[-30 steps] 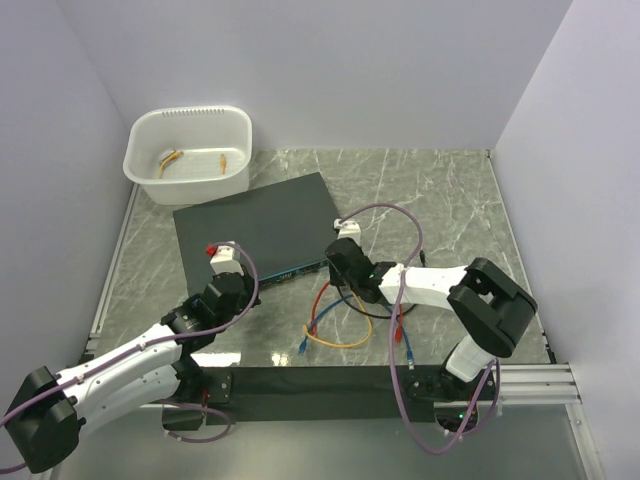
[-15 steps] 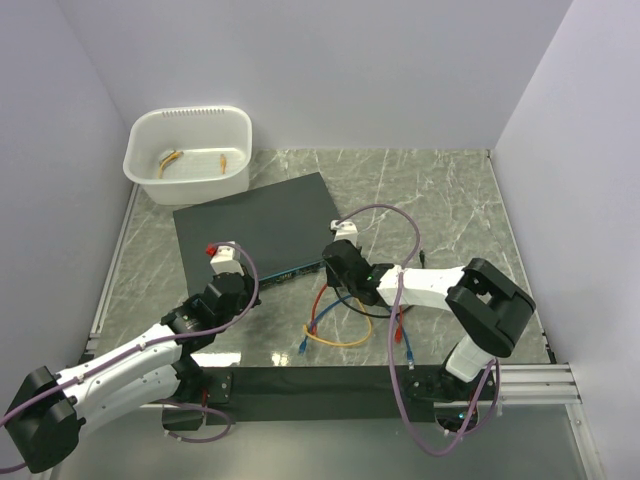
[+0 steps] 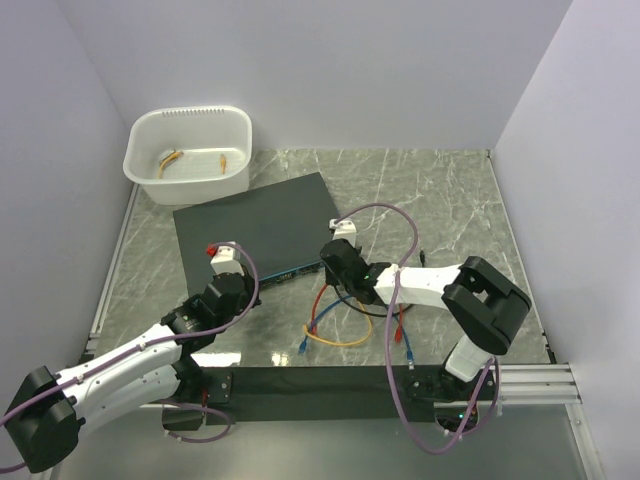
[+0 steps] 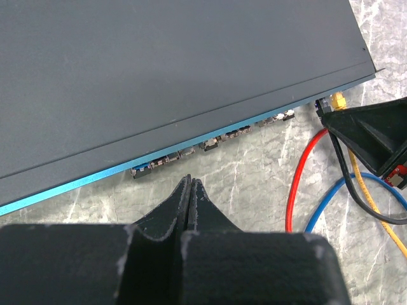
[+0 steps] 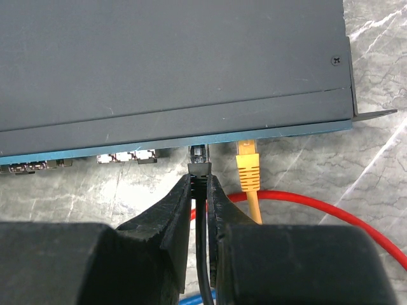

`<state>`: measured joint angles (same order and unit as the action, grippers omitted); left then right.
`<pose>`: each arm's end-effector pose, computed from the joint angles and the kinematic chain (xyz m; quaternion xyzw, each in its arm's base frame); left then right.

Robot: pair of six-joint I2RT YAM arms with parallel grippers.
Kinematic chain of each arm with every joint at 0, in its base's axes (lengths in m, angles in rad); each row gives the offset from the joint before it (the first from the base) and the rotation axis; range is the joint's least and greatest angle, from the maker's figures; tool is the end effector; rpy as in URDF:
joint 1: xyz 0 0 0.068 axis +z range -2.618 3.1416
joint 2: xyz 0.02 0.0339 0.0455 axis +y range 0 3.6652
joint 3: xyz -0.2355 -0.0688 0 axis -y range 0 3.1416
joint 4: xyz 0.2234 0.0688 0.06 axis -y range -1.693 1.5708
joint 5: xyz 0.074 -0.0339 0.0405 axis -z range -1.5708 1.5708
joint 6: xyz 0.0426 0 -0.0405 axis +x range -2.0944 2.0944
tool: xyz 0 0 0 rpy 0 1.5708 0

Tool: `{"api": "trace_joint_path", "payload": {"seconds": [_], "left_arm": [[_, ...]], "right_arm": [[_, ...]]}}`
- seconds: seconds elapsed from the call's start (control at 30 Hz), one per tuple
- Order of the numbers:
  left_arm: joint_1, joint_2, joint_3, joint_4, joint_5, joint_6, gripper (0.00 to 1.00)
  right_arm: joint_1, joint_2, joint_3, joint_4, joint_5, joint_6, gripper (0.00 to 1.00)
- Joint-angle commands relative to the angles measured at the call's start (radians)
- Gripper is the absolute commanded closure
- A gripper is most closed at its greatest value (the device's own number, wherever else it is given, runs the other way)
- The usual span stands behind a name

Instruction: Insert the plug into the switch port

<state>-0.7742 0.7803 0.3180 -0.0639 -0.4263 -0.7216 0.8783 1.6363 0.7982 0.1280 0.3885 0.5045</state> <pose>0.1388 -0.1111 0.1766 -0.0832 0.8495 -0.1972 0.4821 0.2138 0.2325 0.1486 -0.0866 0.8912 0.1259 0.4272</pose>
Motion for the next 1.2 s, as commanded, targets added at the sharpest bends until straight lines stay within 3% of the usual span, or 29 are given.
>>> {"api": "trace_joint_path", "payload": {"seconds": [0.0, 0.47, 0.7, 0.93, 1.17], "left_arm": [[-0.005, -0.012, -0.005, 0.041, -0.012, 0.005, 1.00], [-0.007, -0.013, -0.005, 0.041, -0.014, 0.005, 0.99], [-0.007, -0.019, -0.007, 0.041, -0.015, 0.005, 0.99], [-0.007, -0.019, -0.007, 0.039, -0.017, 0.004, 0.99], [-0.008, -0.021, -0.008, 0.039, -0.017, 0.004, 1.00]], "right_arm": [[-0.016, 0.005, 0.064, 0.134, 0.098, 0.009, 1.00], [-0.091, 0.060, 0.105, 0.173, 0.033, 0.012, 1.00], [-0.111, 0.014, 0.197, 0.160, 0.015, -0.046, 1.00], [-0.119, 0.102, 0.176, 0.212, -0.014, -0.015, 1.00], [-0.118, 0.039, 0.194, 0.213, 0.004, -0.032, 1.00]]}}
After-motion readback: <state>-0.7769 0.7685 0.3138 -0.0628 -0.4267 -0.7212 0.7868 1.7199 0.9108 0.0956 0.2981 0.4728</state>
